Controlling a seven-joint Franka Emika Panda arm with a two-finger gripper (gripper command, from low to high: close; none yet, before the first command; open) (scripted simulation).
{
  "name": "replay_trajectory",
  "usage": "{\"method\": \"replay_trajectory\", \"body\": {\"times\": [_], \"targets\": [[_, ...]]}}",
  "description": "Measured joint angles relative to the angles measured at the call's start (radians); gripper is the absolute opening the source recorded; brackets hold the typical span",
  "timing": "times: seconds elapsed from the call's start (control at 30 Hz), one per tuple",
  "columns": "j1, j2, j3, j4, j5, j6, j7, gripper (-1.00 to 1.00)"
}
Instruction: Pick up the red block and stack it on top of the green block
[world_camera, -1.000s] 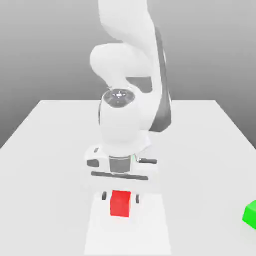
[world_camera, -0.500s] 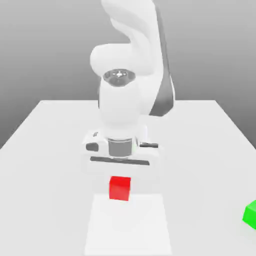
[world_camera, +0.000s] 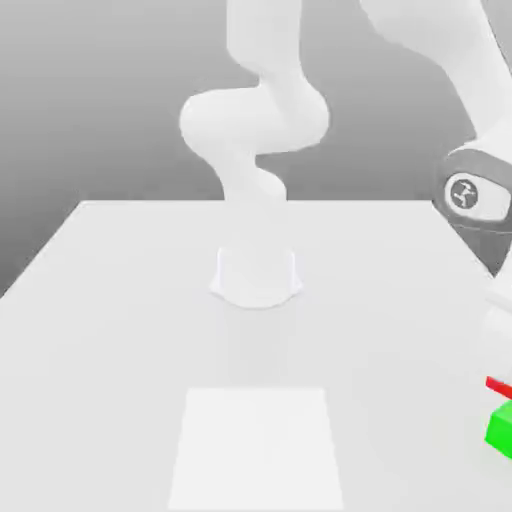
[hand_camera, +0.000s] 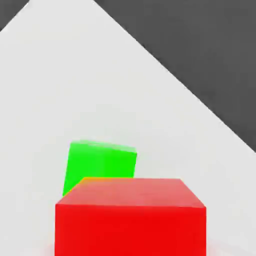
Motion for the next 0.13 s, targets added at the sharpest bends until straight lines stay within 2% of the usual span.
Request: {"method": "replay_trajectory", "body": {"times": [0.03,0.13], "targets": [[0.012,0.026,-0.012,0.004,-0.018,0.021,0.012,1.00],[0.012,0.026,-0.012,0.004,-0.018,0.021,0.012,1.00]]}}
